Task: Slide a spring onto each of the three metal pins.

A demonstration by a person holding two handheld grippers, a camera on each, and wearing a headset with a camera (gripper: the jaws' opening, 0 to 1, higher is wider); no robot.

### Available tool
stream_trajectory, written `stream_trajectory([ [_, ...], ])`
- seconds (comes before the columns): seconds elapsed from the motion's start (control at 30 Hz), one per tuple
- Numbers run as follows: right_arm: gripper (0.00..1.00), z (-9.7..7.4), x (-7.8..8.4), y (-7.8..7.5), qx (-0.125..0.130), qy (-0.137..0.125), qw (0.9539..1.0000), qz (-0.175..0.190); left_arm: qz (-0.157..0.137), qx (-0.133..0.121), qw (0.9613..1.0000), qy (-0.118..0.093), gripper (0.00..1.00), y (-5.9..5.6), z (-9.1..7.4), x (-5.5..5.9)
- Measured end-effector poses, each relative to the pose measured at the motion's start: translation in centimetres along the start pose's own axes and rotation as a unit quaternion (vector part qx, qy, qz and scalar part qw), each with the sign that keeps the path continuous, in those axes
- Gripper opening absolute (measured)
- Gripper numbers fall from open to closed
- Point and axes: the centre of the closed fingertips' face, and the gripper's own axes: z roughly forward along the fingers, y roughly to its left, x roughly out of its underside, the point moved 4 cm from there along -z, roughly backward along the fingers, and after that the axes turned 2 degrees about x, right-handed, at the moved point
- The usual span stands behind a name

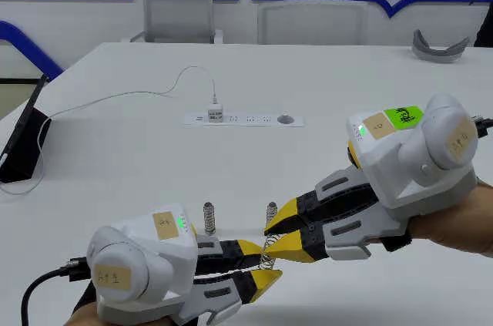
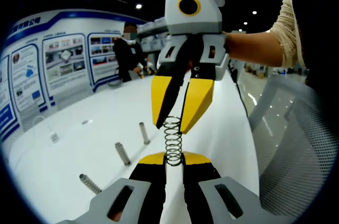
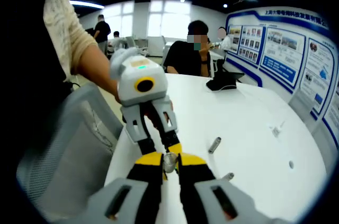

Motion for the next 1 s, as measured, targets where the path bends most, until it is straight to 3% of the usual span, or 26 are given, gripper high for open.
stream_trajectory([
  [0.33,0.12,0.1,0.1,-0.2,0.006,-0.006,0.9999,0.008,-0.017,-0.001,0.9998,-0.012,0.11,0.1,0.1,-0.3],
  [0.6,0.12,0.1,0.1,-0.3,0.01,-0.006,0.9999,0.006,-0.01,-0.01,0.9998,-0.013,0.12,0.3,0.2,-0.3],
  [1.0,0.12,-0.5,0.5,-1.1,0.022,0.003,0.9997,0.014,-0.025,-0.025,0.9993,-0.011,0.24,0.9,-0.5,0.1],
])
